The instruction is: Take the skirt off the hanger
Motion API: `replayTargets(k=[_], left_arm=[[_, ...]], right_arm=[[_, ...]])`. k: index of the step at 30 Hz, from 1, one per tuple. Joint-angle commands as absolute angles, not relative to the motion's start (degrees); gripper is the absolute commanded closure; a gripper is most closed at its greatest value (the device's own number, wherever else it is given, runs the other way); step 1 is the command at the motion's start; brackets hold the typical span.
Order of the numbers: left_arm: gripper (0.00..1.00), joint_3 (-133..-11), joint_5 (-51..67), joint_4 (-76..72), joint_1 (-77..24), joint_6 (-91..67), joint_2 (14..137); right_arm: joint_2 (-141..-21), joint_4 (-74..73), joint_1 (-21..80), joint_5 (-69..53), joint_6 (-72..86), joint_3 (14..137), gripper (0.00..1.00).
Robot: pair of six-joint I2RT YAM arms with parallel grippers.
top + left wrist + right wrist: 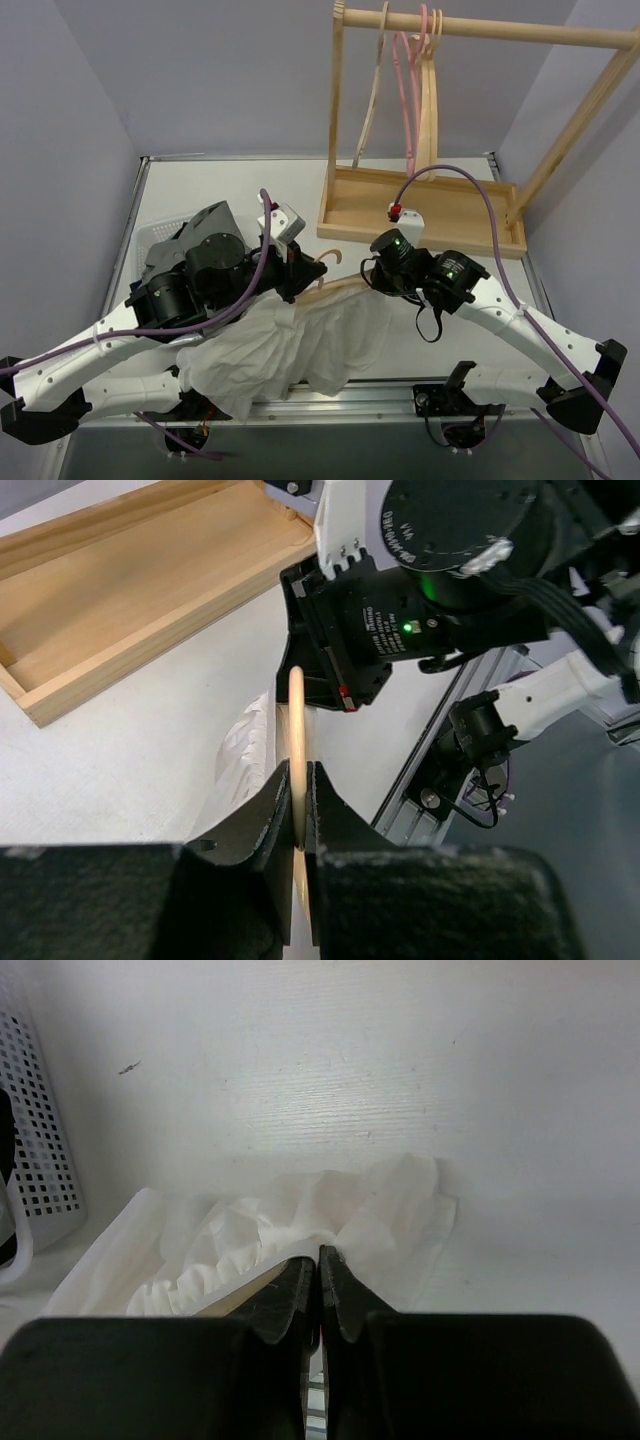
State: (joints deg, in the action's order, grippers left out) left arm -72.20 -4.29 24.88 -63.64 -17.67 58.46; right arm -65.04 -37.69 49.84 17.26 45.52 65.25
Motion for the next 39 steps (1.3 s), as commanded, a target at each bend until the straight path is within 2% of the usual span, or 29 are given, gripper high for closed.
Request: replayTargets(k=[1,7,15,18,21,22,24,27,28,31,35,39], left_arm=[[0.98,-73.9,-0.4,20.0,-63.5,-17.6,53.5],[0.98,-72.8,2.6,21.7,-63.4,-17.8,50.0],[0.98,-71.7,-2.6,22.2,-63.4,-18.8,48.2],[0.98,-72.1,-2.4,20.7,-63.4,-19.5,50.4],[0.98,-72.2,-2.5,19.0,-63.4,-19.7,51.7],[0.98,-72.2,-3.1,18.5,-63.4,-19.7,51.9],[0.98,-72.5,-3.8,18.0,-63.3,-19.5,51.9],[0.98,-73.2,-4.6,18.0,-63.3,-19.0,52.1],[0.98,-73.4,-4.7,17.9,-63.2,-19.0,52.1],[0.98,-73.7,-4.8,18.0,-63.2,-18.9,52.5],[0.98,-73.0,-4.8,17.1,-63.2,-19.2,52.8],[0.98,-72.5,-4.7,14.2,-63.2,-19.4,53.6]], right_arm=[[-65.4,-42.4,48.1,23.5,46.9,63.3,1.00],[-61.4,-41.1,41.4,20.1,44.0,60.0,1.00],[-56.3,-37.3,38.4,13.4,40.0,57.0,1.00],[-54.5,-34.9,38.9,8.6,39.5,56.6,0.78],[-51.5,-34.4,40.1,8.1,40.4,57.0,0.78],[-50.9,-34.7,40.1,8.3,40.5,57.1,0.82],[-50.4,-36.7,40.0,9.7,40.3,57.8,0.83],[-50.6,-40.1,40.0,12.1,40.1,58.8,0.76],[-50.4,-40.4,40.0,12.5,40.3,58.8,0.67],[-47.9,-40.3,40.0,11.7,41.3,59.3,0.57],[-42.7,-35.2,40.1,5.3,44.2,60.0,0.56],[-38.8,-22.5,40.2,-1.7,51.6,58.8,0.55]])
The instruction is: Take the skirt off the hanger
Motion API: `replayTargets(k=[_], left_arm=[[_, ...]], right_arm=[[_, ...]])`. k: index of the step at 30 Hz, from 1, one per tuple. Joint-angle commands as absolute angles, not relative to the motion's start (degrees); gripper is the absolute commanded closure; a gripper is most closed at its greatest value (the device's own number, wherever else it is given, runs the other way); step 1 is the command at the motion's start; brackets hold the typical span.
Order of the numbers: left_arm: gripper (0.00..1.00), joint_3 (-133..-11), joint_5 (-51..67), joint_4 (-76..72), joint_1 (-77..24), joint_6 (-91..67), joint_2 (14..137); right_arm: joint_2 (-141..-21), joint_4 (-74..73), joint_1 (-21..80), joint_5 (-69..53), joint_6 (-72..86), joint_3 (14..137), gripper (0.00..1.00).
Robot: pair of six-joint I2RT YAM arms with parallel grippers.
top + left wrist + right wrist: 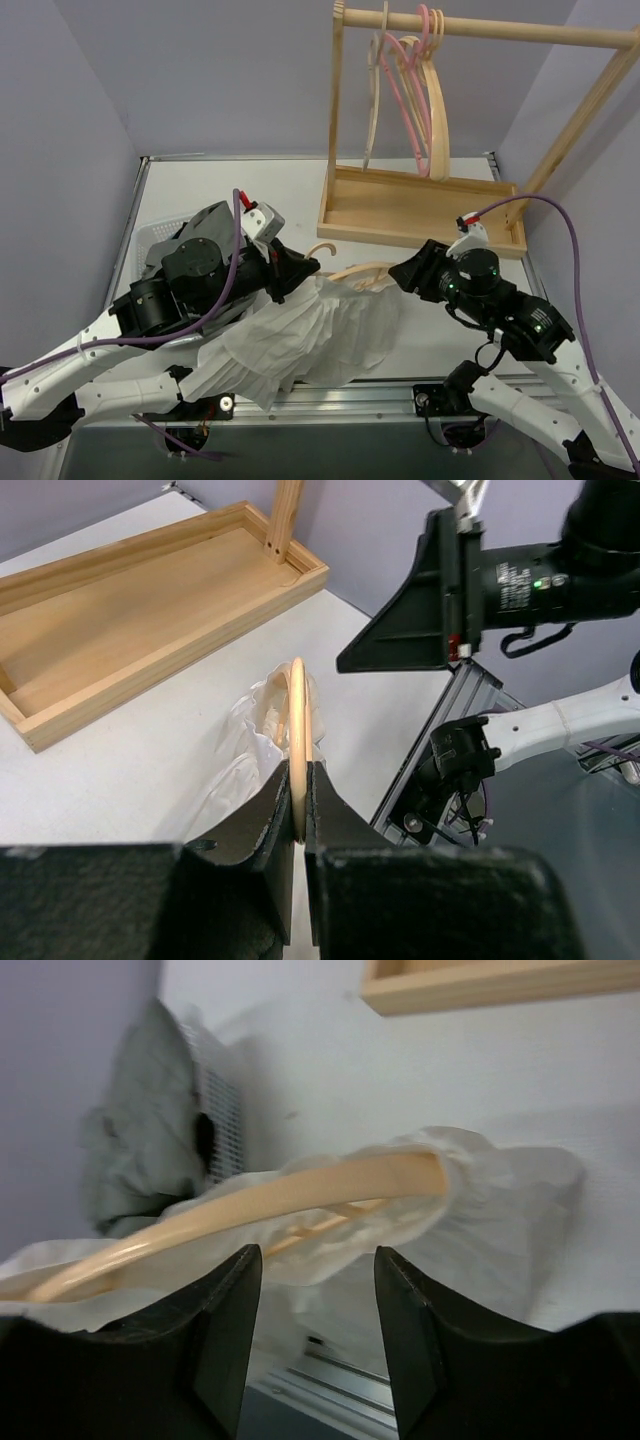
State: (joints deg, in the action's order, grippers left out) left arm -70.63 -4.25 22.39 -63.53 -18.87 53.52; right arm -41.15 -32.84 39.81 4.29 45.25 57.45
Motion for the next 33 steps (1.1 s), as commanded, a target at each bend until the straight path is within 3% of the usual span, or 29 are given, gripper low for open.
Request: replayTargets(k=[1,11,26,33], left_arm=[[0.98,-72.5,-5.0,13.8,-63.2,-19.2,53.8],[0.98,-72.9,-5.7,9.5,-63.3,-16.6,57.2],[0.98,-75.1,-8.5,9.7,-63.3,-11.1,59.4],[0.98,-75.4,-6.9,8.0,-63.3,-12.2,59.6]], right_arm=[[-38.3,-20.2,40.2,-2.8,53.5,57.7,0.55],[-45.5,-9.2,40.7,-8.3,69.7,57.5,0.52],[-35.7,-9.3,41.8,1.6,82.4,46.8,0.52],[-36.8,-4.8,41.9,2.8,85.6,44.5,0.52]])
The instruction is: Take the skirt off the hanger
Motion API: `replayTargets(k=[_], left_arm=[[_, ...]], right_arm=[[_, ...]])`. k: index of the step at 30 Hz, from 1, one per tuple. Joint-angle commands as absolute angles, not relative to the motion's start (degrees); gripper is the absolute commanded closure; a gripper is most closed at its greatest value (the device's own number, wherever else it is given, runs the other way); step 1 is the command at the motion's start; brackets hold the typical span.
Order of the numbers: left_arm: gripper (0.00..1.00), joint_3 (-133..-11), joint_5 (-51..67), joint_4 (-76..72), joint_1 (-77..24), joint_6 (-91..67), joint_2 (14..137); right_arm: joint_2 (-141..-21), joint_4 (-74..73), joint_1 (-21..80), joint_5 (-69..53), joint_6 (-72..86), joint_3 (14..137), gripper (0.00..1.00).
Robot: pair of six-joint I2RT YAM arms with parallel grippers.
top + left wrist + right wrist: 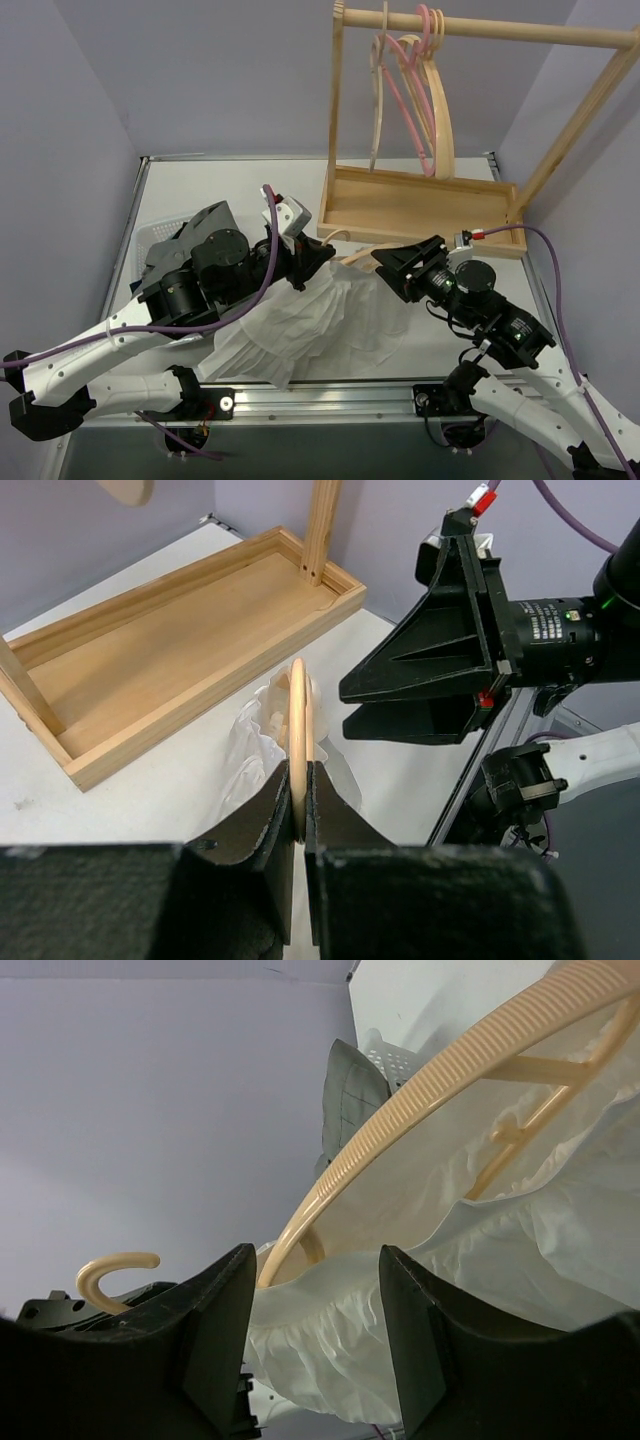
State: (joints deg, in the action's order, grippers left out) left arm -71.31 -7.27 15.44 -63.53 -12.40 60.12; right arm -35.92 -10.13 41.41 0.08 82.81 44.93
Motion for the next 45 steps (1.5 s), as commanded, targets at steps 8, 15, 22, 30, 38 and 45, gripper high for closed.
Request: replayTargets(k=[8,15,22,30,38,45], left_arm=[[0.98,-74.8,-4.4,6.6,-63.3,-14.1,59.5],[0.98,-74.8,-0.4,4.7,-63.3,-15.8,61.1],[0.53,-76.6,2.6,9.1,-63.3,-14.9,63.1],[0.07,-73.9,-2.4,14.7,-63.2,-11.3,58.4],[0.05,-69.4,1.7,20.0,-63.3,-9.1,52.7],[0.05,-63.4,7.6,20.6,-63.4,-10.2,51.0]], right_arm=[[-41.9,4.3,42.4,3.5,88.1,41.8,0.52],[-47.0,10.0,44.6,5.1,88.5,41.8,0.64],[-39.0,10.6,46.7,12.1,93.5,37.9,1.00],[-27.0,0.3,46.7,19.2,98.3,36.0,1.00],[-17.9,-8.6,46.7,26.3,103.4,35.6,1.00],[-12.7,-15.0,46.7,31.2,104.9,38.5,1.00]])
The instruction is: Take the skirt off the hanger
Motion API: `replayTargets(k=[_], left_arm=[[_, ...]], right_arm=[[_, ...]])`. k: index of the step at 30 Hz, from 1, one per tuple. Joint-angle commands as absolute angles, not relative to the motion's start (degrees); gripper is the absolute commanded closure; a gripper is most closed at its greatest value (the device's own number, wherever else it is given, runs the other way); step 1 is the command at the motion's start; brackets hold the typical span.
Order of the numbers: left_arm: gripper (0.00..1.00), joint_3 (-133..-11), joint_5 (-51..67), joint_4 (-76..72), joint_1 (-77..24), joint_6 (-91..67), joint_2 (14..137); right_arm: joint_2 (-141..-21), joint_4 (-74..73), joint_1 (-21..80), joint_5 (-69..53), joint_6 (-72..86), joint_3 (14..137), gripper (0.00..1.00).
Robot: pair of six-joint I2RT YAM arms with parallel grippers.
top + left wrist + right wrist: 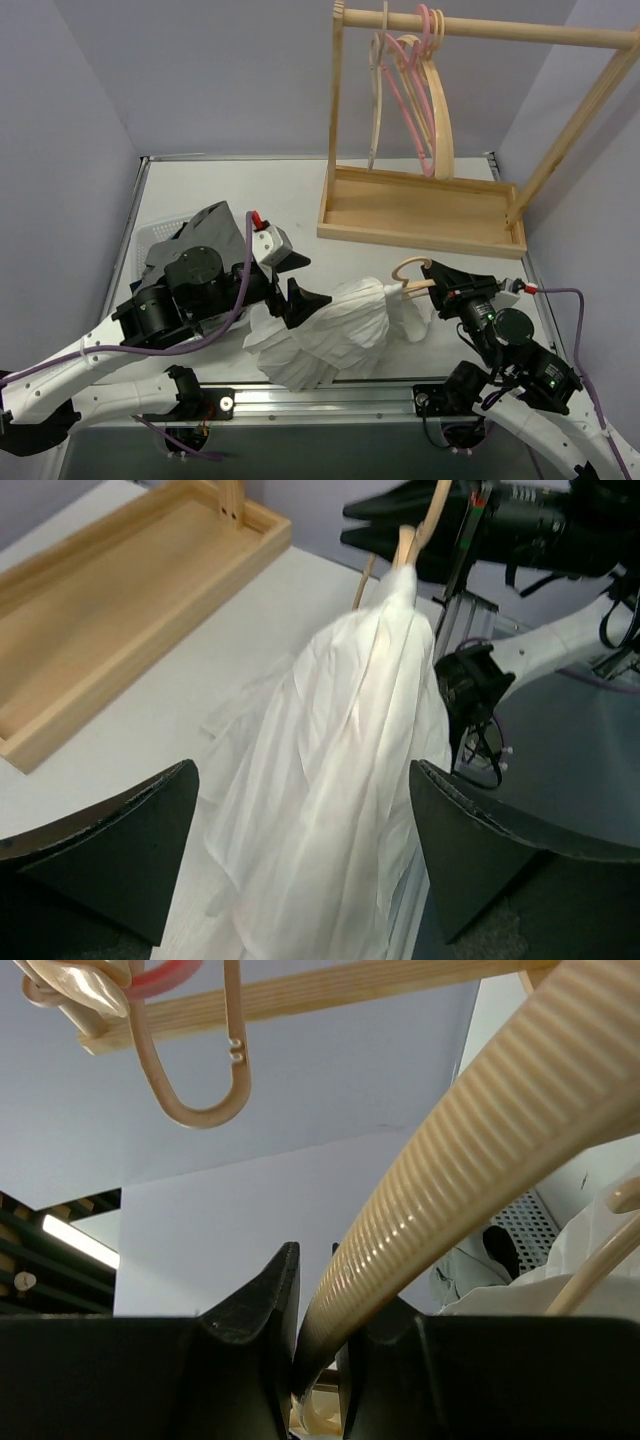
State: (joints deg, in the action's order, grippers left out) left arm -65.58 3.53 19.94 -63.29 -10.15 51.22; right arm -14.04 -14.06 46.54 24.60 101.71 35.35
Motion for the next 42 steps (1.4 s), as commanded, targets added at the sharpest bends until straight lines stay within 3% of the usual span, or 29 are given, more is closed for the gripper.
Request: replayTargets(k=[1,10,13,14,16,18,27,30,37,42], left_arm=[[0.05,-62.8,8.8,20.0,-63.4,-10.5,51.2],[0.02,-60.1,10.9,20.1,-63.5,-10.9,56.3],[0.37,-60.5,8.6,22.9,-63.5,-12.0,57.3],[0.55,-59.9,7.3,23.1,-63.5,-13.3,56.8],[0.72,-58.6,3.2,24.0,-63.5,-14.9,54.2],[0.97,-57.4,0.4,25.0,-63.5,-16.5,52.3],[0.98,-59.6,-4.3,30.0,-63.4,-15.8,49.9],[0.79,-59.8,-1.9,29.4,-63.4,-15.3,51.1],[0.64,-58.4,-1.7,29.4,-63.4,-15.4,49.9],[0.43,-57.4,-2.5,29.5,-63.3,-15.6,49.1]], right_arm=[[-12.4,-16.5,46.7,31.5,104.5,39.2,1.00],[-11.3,-18.9,46.8,32.4,103.2,43.2,1.00],[-11.2,-21.9,46.8,33.8,102.3,45.8,1.00],[-11.2,-23.1,46.8,35.2,102.0,46.7,1.00],[-11.2,-27.2,46.8,36.6,100.8,48.7,1.00],[-11.2,-30.4,46.8,39.5,100.5,51.8,1.00],[-12.0,-43.8,47.2,46.7,97.6,60.5,1.00],[-12.1,-45.3,47.5,47.7,97.0,61.2,1.00],[-9.3,-47.9,47.6,51.1,98.0,61.0,1.00],[-7.2,-46.2,47.6,52.1,98.3,59.9,1.00]])
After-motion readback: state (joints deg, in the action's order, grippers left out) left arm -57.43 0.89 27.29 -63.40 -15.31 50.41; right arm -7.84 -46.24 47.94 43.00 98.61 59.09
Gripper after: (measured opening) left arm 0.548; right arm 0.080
